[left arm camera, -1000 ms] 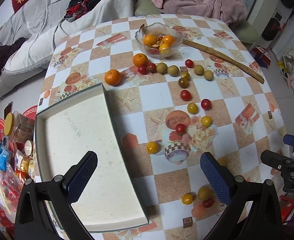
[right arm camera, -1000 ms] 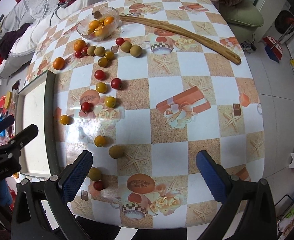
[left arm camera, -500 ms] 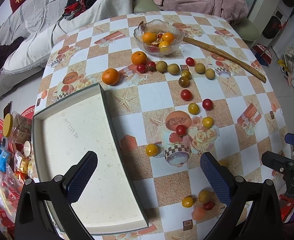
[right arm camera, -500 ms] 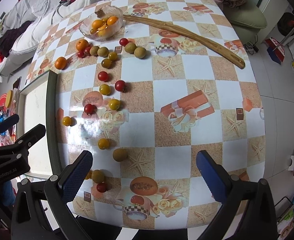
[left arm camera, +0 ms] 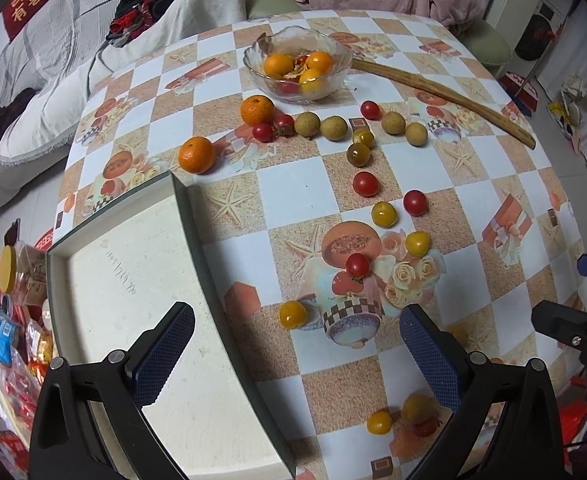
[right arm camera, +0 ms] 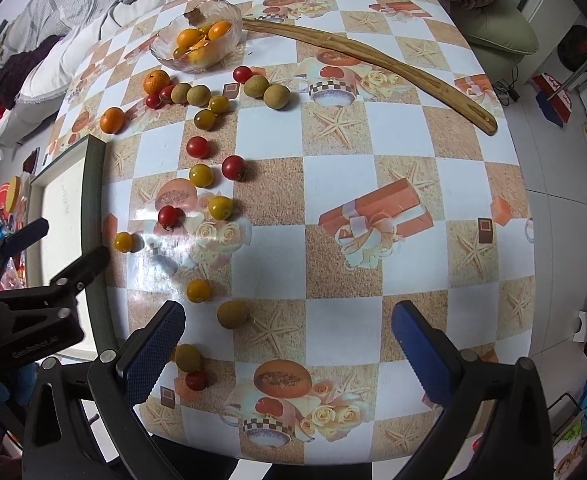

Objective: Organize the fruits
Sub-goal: 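Reach the right tool to a yellow cherry tomato and close on it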

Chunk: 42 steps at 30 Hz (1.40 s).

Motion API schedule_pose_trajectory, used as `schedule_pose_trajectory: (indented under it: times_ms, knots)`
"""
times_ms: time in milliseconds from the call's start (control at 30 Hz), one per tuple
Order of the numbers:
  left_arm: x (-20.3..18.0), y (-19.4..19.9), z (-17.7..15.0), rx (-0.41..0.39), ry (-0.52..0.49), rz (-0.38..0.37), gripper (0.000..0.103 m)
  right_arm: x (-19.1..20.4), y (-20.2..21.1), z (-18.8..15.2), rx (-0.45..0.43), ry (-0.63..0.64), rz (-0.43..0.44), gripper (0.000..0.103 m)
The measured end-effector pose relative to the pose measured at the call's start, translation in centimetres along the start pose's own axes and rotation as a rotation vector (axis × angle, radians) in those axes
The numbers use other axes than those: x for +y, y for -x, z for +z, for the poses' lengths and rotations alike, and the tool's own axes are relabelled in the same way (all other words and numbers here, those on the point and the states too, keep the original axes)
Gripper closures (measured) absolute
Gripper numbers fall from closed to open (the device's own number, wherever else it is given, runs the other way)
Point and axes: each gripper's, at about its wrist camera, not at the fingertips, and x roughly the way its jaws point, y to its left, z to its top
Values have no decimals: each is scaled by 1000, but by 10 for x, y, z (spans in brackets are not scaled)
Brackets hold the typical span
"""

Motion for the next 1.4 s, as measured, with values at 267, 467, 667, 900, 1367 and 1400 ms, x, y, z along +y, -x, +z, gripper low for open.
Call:
schedule_pose_trajectory:
  times_ms: [267,467,667,900,1367,1400]
  knots:
    - [-10,-28,0,12,-59,39,0,2,-16,15,11,17,6,0]
    - [-10,-50,-5,32,-66,64,0,9,-35,29,19,39,22,0]
    - [-9,-63,-7,44,-64,76,0,21,-56,43,32,87,48,1]
    - [-7,-74,-10,70,-57,65,15,36,-79,53,55,128,55,10]
    - [-2,-74,-13,85,25,-33,46,68,-95,65,34,206,37,73]
    - [-2,-73,-13,82,25,-34,50,70,-95,66,39,209,48,80]
